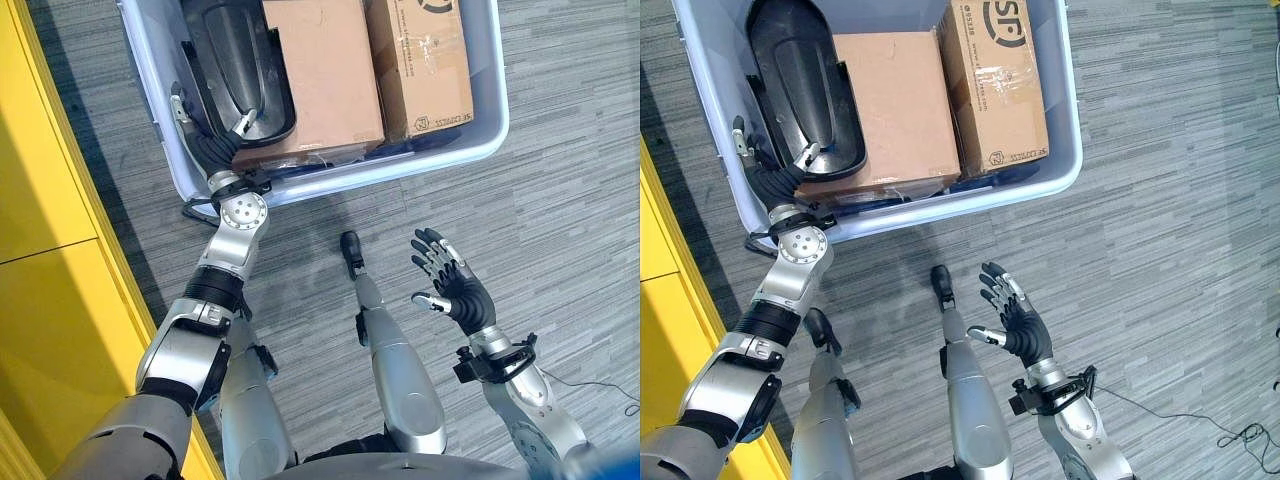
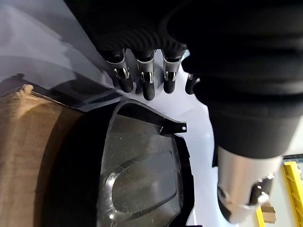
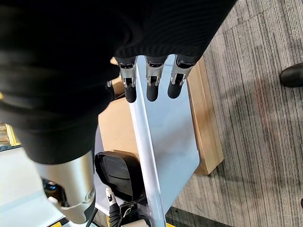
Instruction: Move parts from the plastic box to the shelf.
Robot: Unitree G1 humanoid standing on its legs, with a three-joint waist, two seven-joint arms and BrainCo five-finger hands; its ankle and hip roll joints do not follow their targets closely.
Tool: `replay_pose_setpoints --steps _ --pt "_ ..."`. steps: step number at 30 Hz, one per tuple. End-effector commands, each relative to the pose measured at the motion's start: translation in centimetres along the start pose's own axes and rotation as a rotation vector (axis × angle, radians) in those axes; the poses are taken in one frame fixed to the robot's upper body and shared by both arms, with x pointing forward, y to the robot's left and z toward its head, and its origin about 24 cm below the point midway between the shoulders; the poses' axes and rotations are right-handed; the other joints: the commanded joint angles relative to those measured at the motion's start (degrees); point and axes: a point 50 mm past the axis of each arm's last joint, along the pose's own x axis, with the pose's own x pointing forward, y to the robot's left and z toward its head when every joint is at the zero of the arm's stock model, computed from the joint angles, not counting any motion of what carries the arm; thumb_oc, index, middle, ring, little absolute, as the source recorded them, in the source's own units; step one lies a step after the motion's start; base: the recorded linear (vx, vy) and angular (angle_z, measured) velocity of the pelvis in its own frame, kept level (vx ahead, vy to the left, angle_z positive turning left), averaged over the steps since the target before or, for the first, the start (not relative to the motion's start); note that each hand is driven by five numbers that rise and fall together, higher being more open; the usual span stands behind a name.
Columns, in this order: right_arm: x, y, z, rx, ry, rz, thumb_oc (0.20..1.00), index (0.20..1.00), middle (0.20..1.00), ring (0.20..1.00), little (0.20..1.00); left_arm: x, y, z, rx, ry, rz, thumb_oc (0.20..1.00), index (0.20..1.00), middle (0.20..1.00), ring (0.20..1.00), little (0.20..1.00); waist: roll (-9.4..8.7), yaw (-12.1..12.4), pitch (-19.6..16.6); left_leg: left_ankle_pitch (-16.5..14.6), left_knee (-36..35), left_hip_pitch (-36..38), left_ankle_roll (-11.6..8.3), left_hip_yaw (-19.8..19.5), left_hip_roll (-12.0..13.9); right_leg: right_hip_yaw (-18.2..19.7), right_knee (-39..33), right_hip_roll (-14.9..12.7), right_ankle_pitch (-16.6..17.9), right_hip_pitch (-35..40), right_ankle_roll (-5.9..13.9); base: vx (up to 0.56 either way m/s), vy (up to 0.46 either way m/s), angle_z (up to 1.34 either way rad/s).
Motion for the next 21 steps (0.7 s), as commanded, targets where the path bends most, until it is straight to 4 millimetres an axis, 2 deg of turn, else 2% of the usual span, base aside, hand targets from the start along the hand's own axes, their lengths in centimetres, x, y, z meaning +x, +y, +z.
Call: replay_pose_setpoints --steps 1,10,19,21 --pt "-0.1 -1.5 2.0 -0.027 -0.095 -0.035 1.000 1.000 1.000 1.000 1.000 3.2 0.1 2.8 -0.070 -0.062 0.050 1.000 1.000 1.000 1.000 1.000 -2.10 -0.4 0.7 -0.1 2.4 1.3 -0.87 -2.6 2.5 0.1 4.9 -4.3 -3.1 3.0 4.82 0.00 0.000 0.00" --pt "-0.1 -1.4 1.7 -0.012 -0.075 -0.029 1.000 1.000 1.000 1.000 1.000 5.8 0.2 4.1 -0.100 -0.025 0.048 1.000 1.000 1.000 1.000 1.000 -2.44 -0.3 0.7 0.0 1.6 1.1 -0.61 -3.0 2.4 0.0 4.9 -4.1 -2.9 2.4 5.08 0.00 0.000 0.00" --pt "-0.2 -1.6 1.7 -0.010 -0.065 -0.020 1.000 1.000 1.000 1.000 1.000 7.0 0.2 4.8 -0.088 -0.015 0.036 1.000 1.000 1.000 1.000 1.000 -2.19 -0.2 0.6 0.0 1.6 0.5 -0.48 -3.2 2.4 -0.3 5.0 -4.2 -3.2 2.1 4.98 0.00 0.000 0.00" --pt "-0.2 -1.6 1.7 -0.005 -0.060 -0.015 1.000 1.000 1.000 1.000 1.000 7.8 0.2 5.5 -0.080 -0.017 0.031 1.000 1.000 1.000 1.000 1.000 -2.24 -0.3 0.5 0.0 1.7 -0.1 -0.44 -3.5 2.3 -0.2 4.9 -4.1 -3.0 1.8 5.01 0.00 0.000 0.00"
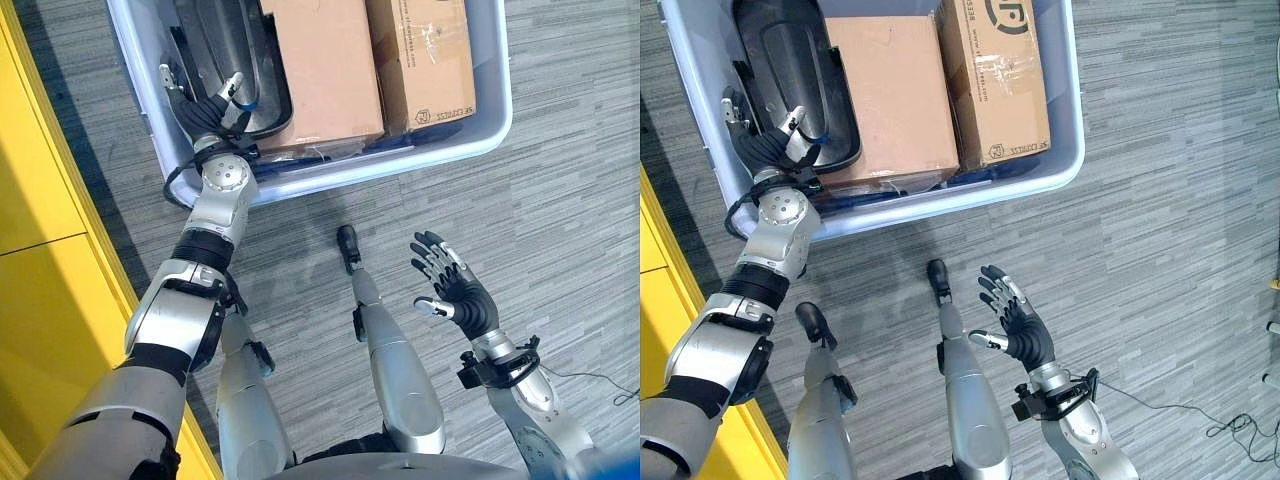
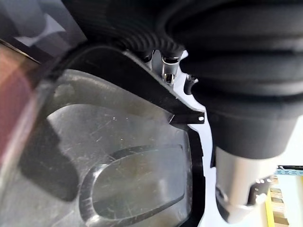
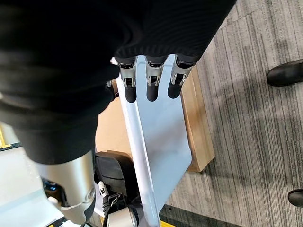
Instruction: Move parts from the plastic box to the shelf.
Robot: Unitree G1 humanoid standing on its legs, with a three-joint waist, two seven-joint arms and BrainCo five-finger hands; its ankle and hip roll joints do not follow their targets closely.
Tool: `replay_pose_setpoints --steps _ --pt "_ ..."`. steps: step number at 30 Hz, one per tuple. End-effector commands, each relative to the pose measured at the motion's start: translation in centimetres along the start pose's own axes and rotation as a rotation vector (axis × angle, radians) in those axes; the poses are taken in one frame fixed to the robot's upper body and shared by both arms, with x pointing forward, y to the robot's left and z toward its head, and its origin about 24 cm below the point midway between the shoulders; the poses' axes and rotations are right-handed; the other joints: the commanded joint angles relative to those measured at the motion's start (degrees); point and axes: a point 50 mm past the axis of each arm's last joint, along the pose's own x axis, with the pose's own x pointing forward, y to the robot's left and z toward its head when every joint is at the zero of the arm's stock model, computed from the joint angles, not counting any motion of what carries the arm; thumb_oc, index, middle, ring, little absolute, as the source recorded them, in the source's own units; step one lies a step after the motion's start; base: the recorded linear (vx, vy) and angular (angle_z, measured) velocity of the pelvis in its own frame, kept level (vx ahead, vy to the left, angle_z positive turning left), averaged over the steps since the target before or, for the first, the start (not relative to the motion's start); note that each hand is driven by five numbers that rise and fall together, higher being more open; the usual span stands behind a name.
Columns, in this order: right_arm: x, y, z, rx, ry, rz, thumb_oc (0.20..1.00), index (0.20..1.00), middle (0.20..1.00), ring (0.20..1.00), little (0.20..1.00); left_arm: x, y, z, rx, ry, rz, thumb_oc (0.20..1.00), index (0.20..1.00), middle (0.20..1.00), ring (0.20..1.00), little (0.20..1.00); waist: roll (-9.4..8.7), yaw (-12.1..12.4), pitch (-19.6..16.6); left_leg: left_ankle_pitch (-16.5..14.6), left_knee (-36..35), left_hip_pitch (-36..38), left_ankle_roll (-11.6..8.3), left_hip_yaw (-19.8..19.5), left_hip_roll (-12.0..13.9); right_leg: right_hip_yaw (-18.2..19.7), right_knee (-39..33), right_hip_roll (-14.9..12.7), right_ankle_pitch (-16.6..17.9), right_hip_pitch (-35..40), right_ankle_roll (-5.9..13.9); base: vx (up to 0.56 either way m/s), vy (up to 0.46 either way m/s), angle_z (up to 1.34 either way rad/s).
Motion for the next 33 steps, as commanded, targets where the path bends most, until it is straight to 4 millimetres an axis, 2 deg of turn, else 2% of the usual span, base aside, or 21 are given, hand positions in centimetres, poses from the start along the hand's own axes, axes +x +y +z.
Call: replay_pose_setpoints --steps 1,5,13,14,15,25,33 --pt "0.3 -1.8 1.5 -0.023 -0.069 -0.037 1.000 1.000 1.000 1.000 1.000 3.6 1.1 3.9 0.000 -0.085 0.062 1.000 1.000 1.000 1.000 1.000 -1.56 -0.1 0.1 -0.2 1.7 1.7 -0.42 -3.5 2.1 -0.1 4.9 -4.3 -3.2 3.6 5.18 0.00 0.000 0.00" --pt "0.0 -2.0 1.2 -0.017 -0.046 -0.037 1.000 1.000 1.000 1.000 1.000 4.6 1.9 2.8 0.064 0.012 0.045 1.000 1.000 1.000 1.000 1.000 -1.37 -0.3 0.3 -0.4 2.1 0.7 -0.31 -4.0 1.9 -0.2 5.0 -4.5 -3.2 3.0 5.14 0.00 0.000 0.00" --pt "-0.4 -2.2 1.3 -0.001 -0.039 -0.040 1.000 1.000 1.000 1.000 1.000 5.3 2.3 2.3 0.099 0.089 0.025 1.000 1.000 1.000 1.000 1.000 -1.22 -0.7 0.5 -0.5 2.9 -1.0 -0.19 -4.6 1.8 -0.3 5.1 -4.3 -3.3 2.1 4.97 0.00 0.000 0.00" --pt "-0.4 -2.3 1.3 0.003 -0.036 -0.041 1.000 1.000 1.000 1.000 1.000 5.3 2.3 2.2 0.104 0.097 0.024 0.765 0.765 0.765 0.765 0.765 -1.26 -0.7 0.5 -0.5 2.9 -1.1 -0.18 -4.8 1.8 -0.4 5.1 -4.3 -3.3 2.1 4.93 0.00 0.000 0.00" --pt "-0.4 -2.3 1.2 0.009 -0.033 -0.039 1.000 1.000 1.000 1.000 1.000 5.3 2.4 2.1 0.107 0.104 0.027 0.200 0.200 0.200 0.200 0.200 -1.29 -0.7 0.6 -0.5 2.9 -1.2 -0.15 -4.9 1.8 -0.4 5.1 -4.2 -3.4 2.0 4.88 0.00 0.000 0.00" --pt "-0.6 -2.3 1.1 0.013 -0.020 -0.033 1.000 1.000 1.000 1.000 1.000 5.0 2.7 1.1 0.105 0.142 0.016 0.200 0.200 0.200 0.200 0.200 -1.05 -0.5 0.7 -0.7 3.0 -1.5 -0.10 -5.3 1.5 -0.5 5.3 -4.3 -3.6 1.8 4.68 0.00 0.000 0.00" --pt "-0.4 -2.3 0.9 0.010 -0.016 -0.036 1.000 1.000 1.000 1.000 1.000 3.6 3.4 -1.4 0.128 0.171 0.000 0.200 0.200 0.200 0.200 0.200 0.65 0.6 -0.5 -0.8 2.3 1.8 0.03 -5.2 0.8 -0.9 5.5 -4.8 -4.1 4.6 4.61 0.00 0.000 0.00"
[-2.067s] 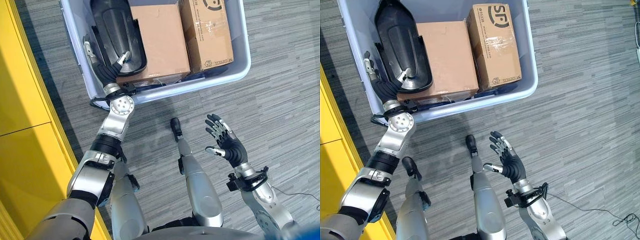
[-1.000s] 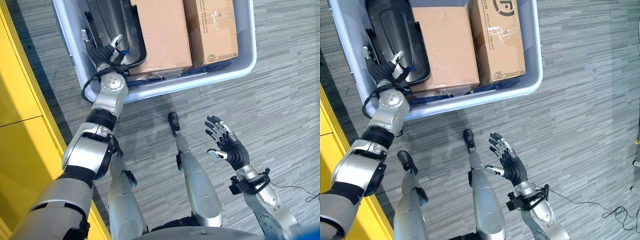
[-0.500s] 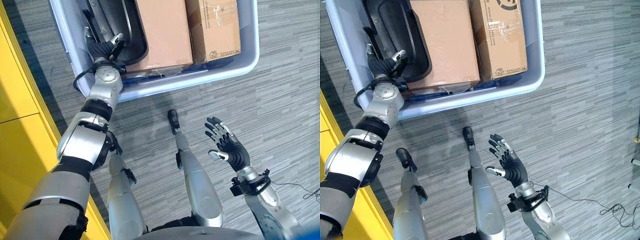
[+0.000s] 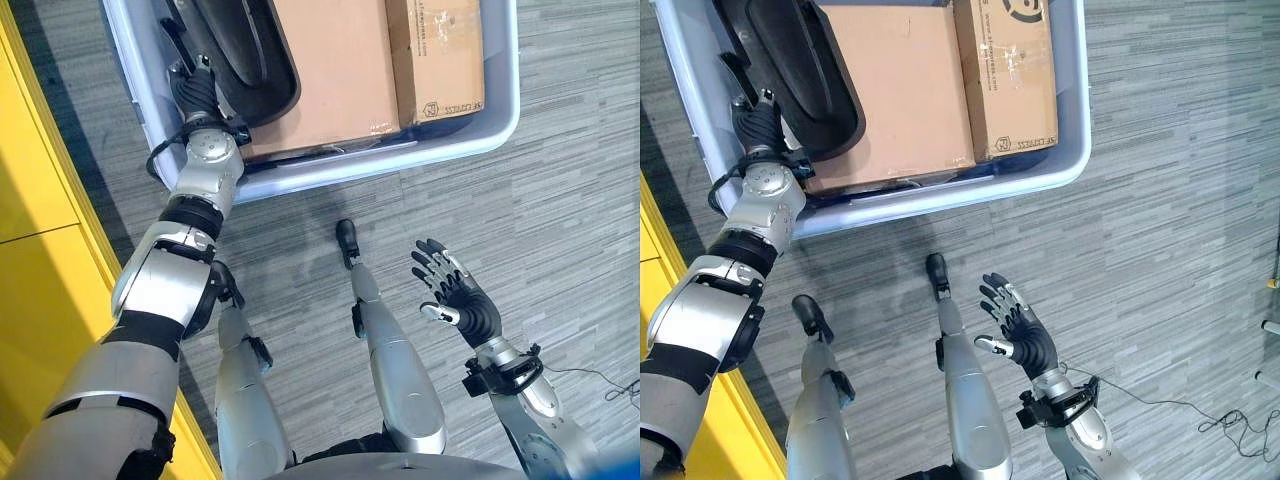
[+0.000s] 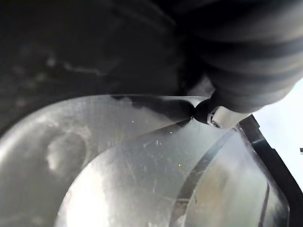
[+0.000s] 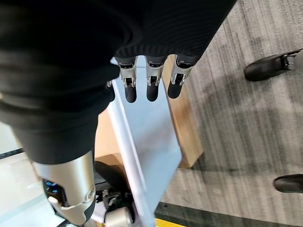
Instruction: Move parts from the plastic box to the shelf.
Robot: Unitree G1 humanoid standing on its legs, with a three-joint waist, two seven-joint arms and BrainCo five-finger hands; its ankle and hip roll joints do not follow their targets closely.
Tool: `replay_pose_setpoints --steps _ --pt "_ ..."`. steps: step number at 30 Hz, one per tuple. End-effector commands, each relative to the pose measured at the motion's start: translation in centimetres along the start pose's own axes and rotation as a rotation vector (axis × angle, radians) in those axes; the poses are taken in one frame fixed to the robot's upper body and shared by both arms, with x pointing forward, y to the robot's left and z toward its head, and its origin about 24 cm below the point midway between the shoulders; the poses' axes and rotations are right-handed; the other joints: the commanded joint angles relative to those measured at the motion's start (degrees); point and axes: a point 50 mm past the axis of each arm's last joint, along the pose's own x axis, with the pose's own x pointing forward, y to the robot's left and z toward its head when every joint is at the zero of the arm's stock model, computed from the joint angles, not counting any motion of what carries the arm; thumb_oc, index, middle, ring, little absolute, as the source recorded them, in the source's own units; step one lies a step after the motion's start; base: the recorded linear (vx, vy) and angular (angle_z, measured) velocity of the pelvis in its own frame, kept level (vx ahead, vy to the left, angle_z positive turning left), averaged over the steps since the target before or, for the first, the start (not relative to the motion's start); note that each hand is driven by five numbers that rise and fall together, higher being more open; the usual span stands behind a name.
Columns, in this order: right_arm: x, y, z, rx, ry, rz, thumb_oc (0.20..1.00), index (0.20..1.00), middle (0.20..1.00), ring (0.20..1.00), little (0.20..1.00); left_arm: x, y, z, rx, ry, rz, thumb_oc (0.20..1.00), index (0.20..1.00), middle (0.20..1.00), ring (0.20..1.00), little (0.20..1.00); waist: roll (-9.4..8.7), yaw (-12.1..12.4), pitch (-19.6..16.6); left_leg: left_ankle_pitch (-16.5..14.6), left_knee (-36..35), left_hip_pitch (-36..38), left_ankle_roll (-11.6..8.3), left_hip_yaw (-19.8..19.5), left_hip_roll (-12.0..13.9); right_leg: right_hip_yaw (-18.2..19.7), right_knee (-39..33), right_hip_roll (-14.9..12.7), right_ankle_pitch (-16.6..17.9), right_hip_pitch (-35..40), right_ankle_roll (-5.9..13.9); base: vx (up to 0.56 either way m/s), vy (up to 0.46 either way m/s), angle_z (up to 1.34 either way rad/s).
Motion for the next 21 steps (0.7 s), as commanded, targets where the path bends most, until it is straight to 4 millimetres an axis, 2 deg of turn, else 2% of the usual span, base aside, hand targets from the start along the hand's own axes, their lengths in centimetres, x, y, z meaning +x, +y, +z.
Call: replay_pose_setpoints --steps 1,4,8,9,14,18,21 --pt "0.4 -1.9 1.5 -0.063 -0.061 -0.032 1.000 1.000 1.000 1.000 1.000 1.1 3.4 -0.7 0.029 0.036 0.101 0.200 0.200 0.200 0.200 0.200 0.49 0.3 -0.4 -1.6 2.3 2.1 0.17 -4.1 0.8 -0.3 5.5 -4.9 -4.6 4.5 4.85 0.00 0.000 0.00" --pt "0.7 -1.8 1.3 -0.062 -0.059 -0.030 1.000 1.000 1.000 1.000 1.000 0.7 3.7 -1.5 0.026 0.047 0.108 0.200 0.200 0.200 0.200 0.200 1.40 0.9 -1.5 -1.7 1.8 4.2 0.18 -4.0 0.5 -0.6 5.6 -5.2 -4.9 5.9 4.81 0.00 0.000 0.00" --pt "0.8 -1.7 1.2 -0.062 -0.058 -0.030 1.000 1.000 1.000 1.000 1.000 0.4 3.6 -1.5 0.056 0.016 0.094 0.200 0.200 0.200 0.200 0.200 2.18 1.3 -2.4 -1.8 1.5 5.5 0.17 -4.1 0.5 -0.7 5.5 -5.5 -5.2 7.1 4.79 0.00 0.000 0.00" --pt "0.9 -1.8 1.2 -0.068 -0.061 -0.035 1.000 1.000 1.000 1.000 1.000 0.0 3.2 -1.4 0.062 -0.021 0.070 0.200 0.200 0.200 0.200 0.200 2.86 1.8 -3.0 -1.9 1.5 6.5 0.20 -4.2 0.4 -0.9 5.6 -5.7 -5.5 8.1 4.73 0.00 0.000 0.00" --pt "1.0 -1.9 1.2 -0.080 -0.068 -0.046 1.000 1.000 1.000 1.000 1.000 -0.9 2.9 -0.4 0.091 -0.139 0.027 0.200 0.200 0.200 0.200 0.200 4.43 2.8 -4.5 -1.8 1.3 8.2 0.16 -4.4 0.1 -1.5 5.5 -6.1 -5.7 9.9 4.65 0.01 0.002 0.01" --pt "1.1 -2.4 1.1 -0.101 -0.070 -0.063 1.000 1.000 1.000 1.000 1.000 -2.1 2.6 2.1 0.091 -0.319 -0.037 0.200 0.200 0.200 0.200 0.200 6.06 3.6 -6.5 -2.6 1.2 10.7 0.14 -4.7 -0.2 -2.1 5.6 -6.6 -6.6 12.6 4.65 0.02 0.001 0.03" --pt "1.0 -2.5 1.0 -0.109 -0.060 -0.071 1.000 1.000 1.000 1.000 1.000 -3.2 2.7 2.3 0.027 -0.356 -0.081 0.200 0.200 0.200 0.200 0.200 6.72 4.1 -7.6 -2.6 1.3 11.5 0.22 -4.9 -0.2 -2.3 5.7 -6.8 -6.8 13.5 4.59 0.02 0.001 0.12"
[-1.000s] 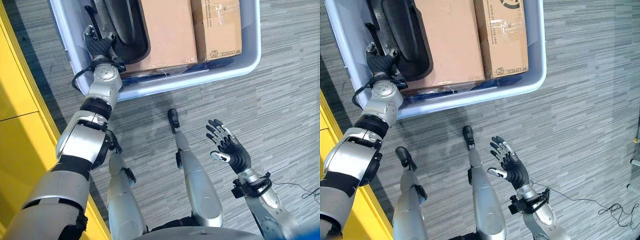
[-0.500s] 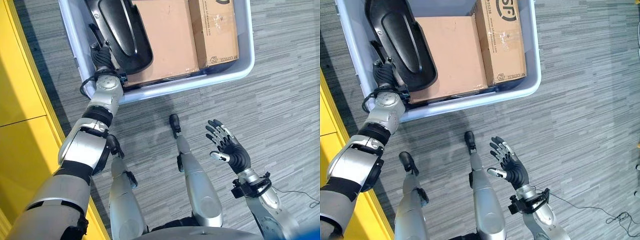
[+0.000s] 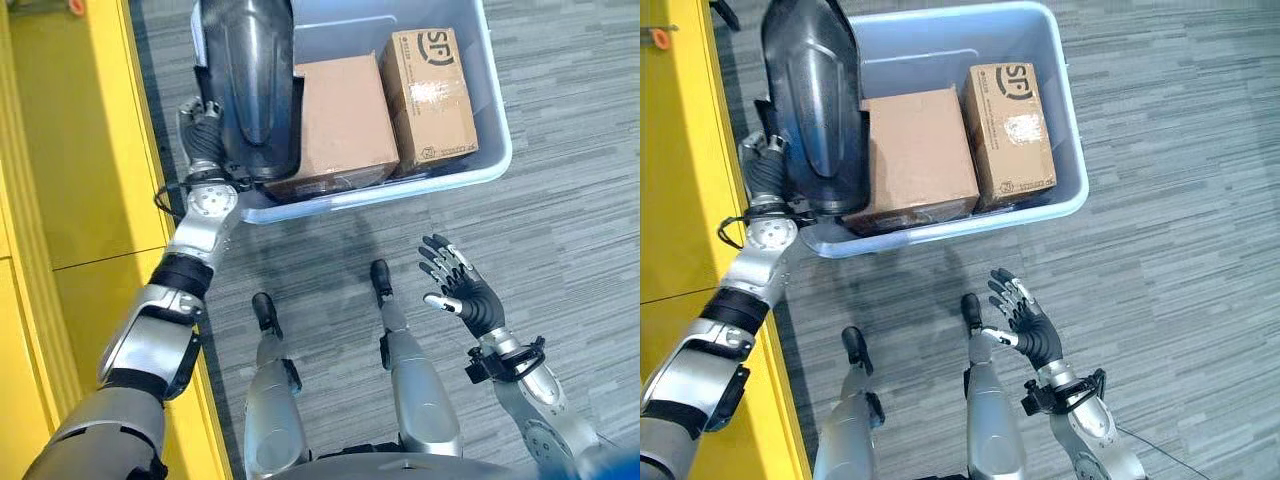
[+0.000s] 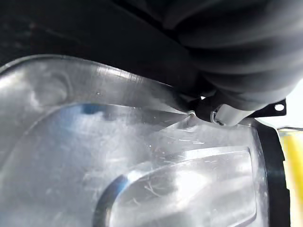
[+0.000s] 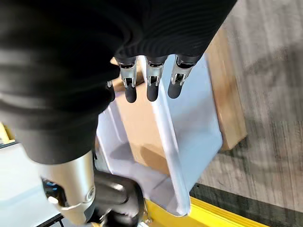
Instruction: Move parts from the plastic box to the shelf.
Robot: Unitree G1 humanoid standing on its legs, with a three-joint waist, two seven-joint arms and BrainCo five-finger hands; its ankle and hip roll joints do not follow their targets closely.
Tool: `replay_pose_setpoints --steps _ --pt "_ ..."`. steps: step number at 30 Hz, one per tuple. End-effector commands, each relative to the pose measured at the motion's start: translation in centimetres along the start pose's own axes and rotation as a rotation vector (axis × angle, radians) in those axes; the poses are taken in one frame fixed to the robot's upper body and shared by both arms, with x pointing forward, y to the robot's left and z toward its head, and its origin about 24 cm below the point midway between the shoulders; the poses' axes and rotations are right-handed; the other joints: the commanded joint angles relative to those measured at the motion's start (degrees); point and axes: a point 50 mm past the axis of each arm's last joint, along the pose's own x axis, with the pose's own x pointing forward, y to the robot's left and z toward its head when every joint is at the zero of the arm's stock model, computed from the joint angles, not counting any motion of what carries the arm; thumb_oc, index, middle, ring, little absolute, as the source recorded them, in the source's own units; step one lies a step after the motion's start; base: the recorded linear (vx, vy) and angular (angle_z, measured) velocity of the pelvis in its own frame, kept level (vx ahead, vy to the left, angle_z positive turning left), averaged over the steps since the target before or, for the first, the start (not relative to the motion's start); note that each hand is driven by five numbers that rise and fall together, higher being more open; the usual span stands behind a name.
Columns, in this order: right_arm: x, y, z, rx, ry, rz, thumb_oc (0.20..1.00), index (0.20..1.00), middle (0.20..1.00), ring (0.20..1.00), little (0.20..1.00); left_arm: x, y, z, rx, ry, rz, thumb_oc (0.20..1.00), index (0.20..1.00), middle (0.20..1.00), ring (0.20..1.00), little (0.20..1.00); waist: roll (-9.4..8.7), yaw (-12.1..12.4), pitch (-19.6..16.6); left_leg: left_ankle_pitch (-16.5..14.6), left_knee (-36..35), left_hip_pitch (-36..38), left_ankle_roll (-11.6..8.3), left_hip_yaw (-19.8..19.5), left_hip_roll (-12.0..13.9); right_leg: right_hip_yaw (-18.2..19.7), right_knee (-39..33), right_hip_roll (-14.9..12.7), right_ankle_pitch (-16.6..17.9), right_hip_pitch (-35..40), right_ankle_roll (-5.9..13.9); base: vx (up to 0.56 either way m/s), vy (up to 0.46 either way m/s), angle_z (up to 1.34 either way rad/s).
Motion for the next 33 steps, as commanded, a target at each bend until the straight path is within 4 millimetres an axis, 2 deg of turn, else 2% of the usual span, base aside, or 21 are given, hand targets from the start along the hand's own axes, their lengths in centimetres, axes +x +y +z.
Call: replay_pose_setpoints --steps 1,5,6,9,10,12,13,14,17,21,23,24,25,26,27,28,29,30,31,32,33 --pt "0.4 -0.7 1.1 -0.056 -0.076 -0.015 1.000 1.000 1.000 1.000 1.000 1.1 0.8 3.9 -0.097 -0.207 0.012 0.200 0.200 0.200 0.200 0.200 -0.46 -0.2 -3.3 -2.6 1.4 3.9 -0.56 -3.6 0.7 -1.3 5.9 -5.8 -6.4 5.2 4.74 0.04 -0.003 0.18" --pt "0.1 -1.1 0.7 -0.069 -0.051 -0.037 1.000 1.000 1.000 1.000 1.000 -1.1 0.6 3.5 -0.204 -0.212 -0.071 0.200 0.200 0.200 0.200 0.200 0.51 0.3 -5.1 -3.0 1.5 5.7 -0.42 -3.9 0.4 -1.8 6.0 -5.9 -7.1 7.3 4.58 0.03 0.000 0.05" --pt "0.1 -1.1 0.7 -0.069 -0.050 -0.037 1.000 1.000 1.000 1.000 1.000 -1.2 0.6 3.4 -0.204 -0.210 -0.071 0.200 0.200 0.200 0.200 0.200 0.53 0.3 -5.1 -3.0 1.5 5.8 -0.42 -3.9 0.4 -1.9 6.0 -5.9 -7.1 7.4 4.57 0.05 -0.009 0.03" --pt "0.1 -1.4 0.6 -0.083 -0.040 -0.053 1.000 1.000 1.000 1.000 1.000 -4.2 0.9 2.4 -0.341 -0.175 -0.180 0.200 0.200 0.200 0.200 0.200 1.79 1.2 -8.0 -3.3 1.2 8.2 -0.35 -4.2 0.1 -2.6 5.5 -6.0 -7.4 10.2 4.63 0.05 0.000 0.05" --pt "0.1 -1.4 0.6 -0.083 -0.039 -0.053 1.000 1.000 1.000 1.000 1.000 -4.3 0.9 2.4 -0.341 -0.174 -0.180 0.200 0.200 0.200 0.200 0.200 1.80 1.2 -8.0 -3.3 1.1 8.2 -0.35 -4.3 0.1 -2.6 5.5 -6.0 -7.4 10.3 4.63 0.03 -0.003 0.05" --pt "0.1 -1.5 0.5 -0.085 -0.033 -0.055 1.000 1.000 1.000 1.000 1.000 -6.0 1.2 1.7 -0.363 -0.147 -0.257 0.200 0.200 0.200 0.200 0.200 2.48 1.6 -10.2 -3.4 0.7 9.7 -0.37 -4.5 0.1 -3.1 5.2 -6.1 -7.6 12.2 4.65 0.03 -0.008 0.04" --pt "0.1 -1.5 0.5 -0.085 -0.032 -0.055 1.000 1.000 1.000 1.000 1.000 -6.0 1.2 1.7 -0.363 -0.147 -0.257 0.200 0.200 0.200 0.200 0.200 2.48 1.6 -10.2 -3.4 0.7 9.7 -0.37 -4.5 0.1 -3.1 5.2 -6.1 -7.6 12.2 4.65 0.05 -0.029 0.07" --pt "0.1 -1.5 0.5 -0.088 -0.029 -0.055 1.000 1.000 1.000 1.000 1.000 -7.2 1.7 1.1 -0.378 -0.121 -0.298 0.200 0.200 0.200 0.200 0.200 2.84 2.0 -11.8 -3.4 0.5 10.6 -0.38 -4.7 0.2 -3.8 5.1 -6.2 -7.9 13.5 4.60 0.02 -0.031 0.16" --pt "0.1 -1.5 0.2 -0.074 -0.017 -0.047 1.000 1.000 1.000 1.000 1.000 -9.1 2.2 0.1 -0.428 -0.058 -0.343 0.200 0.200 0.200 0.200 0.200 3.24 2.5 -13.9 -3.5 0.4 12.2 -0.24 -5.3 0.4 -4.6 6.5 -6.1 -9.0 15.1 4.63 0.02 -0.038 0.17" --pt "0.6 -1.2 0.1 -0.072 -0.013 -0.028 1.000 1.000 1.000 1.000 1.000 -11.9 2.8 -1.2 -0.447 0.027 -0.398 0.200 0.200 0.200 0.200 0.200 3.69 3.5 -15.8 -3.6 1.2 13.9 0.22 -7.1 1.3 -4.8 12.6 -4.4 -13.5 16.7 3.69 0.00 -0.065 0.16" --pt "1.1 -0.7 0.5 -0.054 -0.029 0.010 1.000 1.000 1.000 1.000 1.000 -14.3 3.2 -3.2 -0.591 0.184 -0.410 0.200 0.200 0.200 0.200 0.200 3.95 4.3 -17.3 -3.2 1.8 15.2 0.36 -8.3 2.2 -6.2 15.1 -3.4 -15.7 18.3 2.78 0.00 -0.129 0.26" --pt "1.3 -0.6 0.5 -0.046 -0.029 0.017 1.000 1.000 1.000 1.000 1.000 -15.1 3.4 -3.4 -0.565 0.206 -0.434 0.200 0.200 0.200 0.200 0.200 4.07 5.0 -17.5 -3.1 2.2 15.4 0.35 -9.0 2.5 -6.6 16.1 -2.8 -16.9 18.8 2.34 -0.01 -0.085 0.28" --pt "1.3 -0.6 0.4 -0.046 -0.028 0.017 1.000 1.000 1.000 1.000 1.000 -15.1 3.4 -3.4 -0.564 0.206 -0.434 0.200 0.200 0.200 0.200 0.200 4.07 4.8 -17.5 -3.1 2.2 15.5 0.33 -9.1 2.5 -6.7 16.2 -2.8 -16.9 18.9 2.32 -0.03 -0.133 0.32" --pt "1.5 -0.3 0.3 -0.015 -0.028 0.035 1.000 1.000 1.000 1.000 1.000 -16.5 3.7 -4.2 -0.596 0.265 -0.447 0.200 0.200 0.200 0.200 0.200 4.26 5.6 -17.7 -2.2 2.6 15.6 0.15 -10.2 3.4 -8.2 18.5 -1.7 -18.8 19.3 1.38 -0.19 -0.271 0.41" --pt "2.1 0.0 0.4 -0.023 -0.031 0.076 1.000 1.000 1.000 1.000 1.000 -17.8 3.8 -4.6 -0.622 0.318 -0.471 0.200 0.200 0.200 0.200 0.200 5.32 8.2 -16.7 3.9 2.1 13.7 -1.64 -14.3 5.4 -11.7 20.4 0.8 -21.3 20.1 -0.69 -0.28 -0.344 0.44" --pt "2.3 -0.2 0.7 -0.036 -0.042 0.078 1.000 1.000 1.000 1.000 1.000 -18.2 3.9 -4.8 -0.610 0.332 -0.480 0.200 0.200 0.200 0.200 0.200 5.95 9.0 -16.4 7.0 1.1 12.0 -2.76 -16.4 6.1 -14.0 19.7 1.8 -22.0 20.6 -1.29 -0.33 -0.301 0.67" --pt "2.3 -0.4 0.9 -0.053 -0.046 0.078 1.000 1.000 1.000 1.000 1.000 -18.4 3.9 -4.9 -0.608 0.340 -0.482 0.200 0.200 0.200 0.200 0.200 6.18 9.6 -16.1 8.8 0.9 10.6 -2.98 -16.9 6.2 -15.1 19.8 2.2 -22.0 20.3 -1.78 -0.26 -0.165 1.09" --pt "2.3 -0.7 1.1 -0.082 -0.050 0.067 1.000 1.000 1.000 1.000 1.000 -18.6 4.0 -5.0 -0.594 0.347 -0.482 0.200 0.200 0.200 0.200 0.200 6.13 9.7 -15.5 10.5 0.7 8.6 -2.83 -14.9 6.2 -17.4 19.5 1.8 -22.0 20.4 -2.39 -0.18 -0.088 1.21" --pt "2.3 -0.7 1.1 -0.083 -0.050 0.067 1.000 1.000 1.000 1.000 1.000 -18.6 4.0 -5.0 -0.594 0.347 -0.482 0.200 0.200 0.200 0.200 0.200 6.27 9.7 -15.6 10.6 0.7 8.3 -2.82 -15.1 6.3 -17.5 19.3 1.9 -21.8 20.3 -2.40 -0.16 -0.056 1.27" --pt "2.4 -0.9 1.2 -0.103 -0.049 0.064 1.000 1.000 1.000 1.000 1.000 -18.8 4.1 -5.3 -0.595 0.361 -0.480 0.200 0.200 0.200 0.200 0.200 6.23 9.6 -15.4 10.9 0.5 7.5 -2.15 -12.4 6.2 -18.8 18.4 1.4 -21.3 20.3 -2.60 -0.21 -0.064 1.17" --pt "2.6 -1.3 1.3 -0.139 -0.048 0.048 1.000 1.000 1.000 1.000 1.000 -18.4 4.0 -5.5 -0.570 0.349 -0.471 0.200 0.200 0.200 0.200 0.200 5.60 9.7 -15.1 11.2 1.1 6.7 -1.51 -5.7 6.6 -21.5 14.9 0.3 -19.4 21.6 -2.69 -0.31 -0.106 1.66"
